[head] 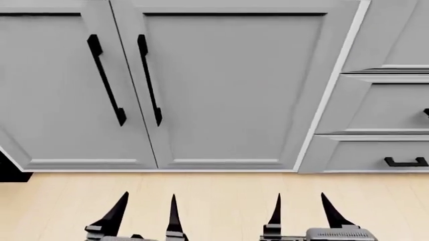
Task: Close the dishwasher door
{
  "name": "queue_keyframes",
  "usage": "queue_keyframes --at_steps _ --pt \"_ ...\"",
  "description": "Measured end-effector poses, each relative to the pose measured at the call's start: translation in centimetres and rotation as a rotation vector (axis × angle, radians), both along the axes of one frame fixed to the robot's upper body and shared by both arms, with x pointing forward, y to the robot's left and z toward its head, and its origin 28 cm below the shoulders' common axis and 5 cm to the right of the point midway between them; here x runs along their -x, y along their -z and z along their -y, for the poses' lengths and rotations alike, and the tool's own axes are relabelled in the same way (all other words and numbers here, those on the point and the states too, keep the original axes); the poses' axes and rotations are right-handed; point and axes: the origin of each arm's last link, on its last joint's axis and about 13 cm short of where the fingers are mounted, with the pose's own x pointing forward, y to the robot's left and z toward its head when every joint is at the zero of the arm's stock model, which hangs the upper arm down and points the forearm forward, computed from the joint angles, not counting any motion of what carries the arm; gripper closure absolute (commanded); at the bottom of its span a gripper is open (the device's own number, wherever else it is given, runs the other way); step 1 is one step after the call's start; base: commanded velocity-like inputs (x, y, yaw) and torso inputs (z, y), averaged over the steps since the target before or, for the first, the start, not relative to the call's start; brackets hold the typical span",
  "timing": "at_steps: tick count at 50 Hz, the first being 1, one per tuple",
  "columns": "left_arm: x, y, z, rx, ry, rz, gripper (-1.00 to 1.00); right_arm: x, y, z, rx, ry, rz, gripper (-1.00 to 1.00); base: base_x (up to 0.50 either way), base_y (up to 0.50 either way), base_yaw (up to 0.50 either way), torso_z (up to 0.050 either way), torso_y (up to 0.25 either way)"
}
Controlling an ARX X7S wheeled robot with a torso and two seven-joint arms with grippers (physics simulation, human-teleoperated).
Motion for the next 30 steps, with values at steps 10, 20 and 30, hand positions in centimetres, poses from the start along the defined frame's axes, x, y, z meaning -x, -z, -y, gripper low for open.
queue_keyframes --at_steps 10,20,30 --pt "-0.47 0.16 -0.07 -0.004 0.003 -0.005 -1.00 -0.37 -0.08 0.03 -0.013 -0.005 0.011 -1.00 0.00 0.50 0.00 -0.011 0.000" --pt "-0.67 0.28 -0.07 -0.025 0.003 -0.010 -1.00 -0.48 -0.11 0.03 -0.021 -0.008 0.014 -1.00 0.00 0.50 0.00 -0.048 0.000" --pt "-0.62 0.12 -0.13 -0.039 -0.009 -0.007 -1.00 -0.30 -0.27 -0.01 -0.027 -0.007 0.018 -1.00 0.00 0.50 0.00 -0.050 0.000"
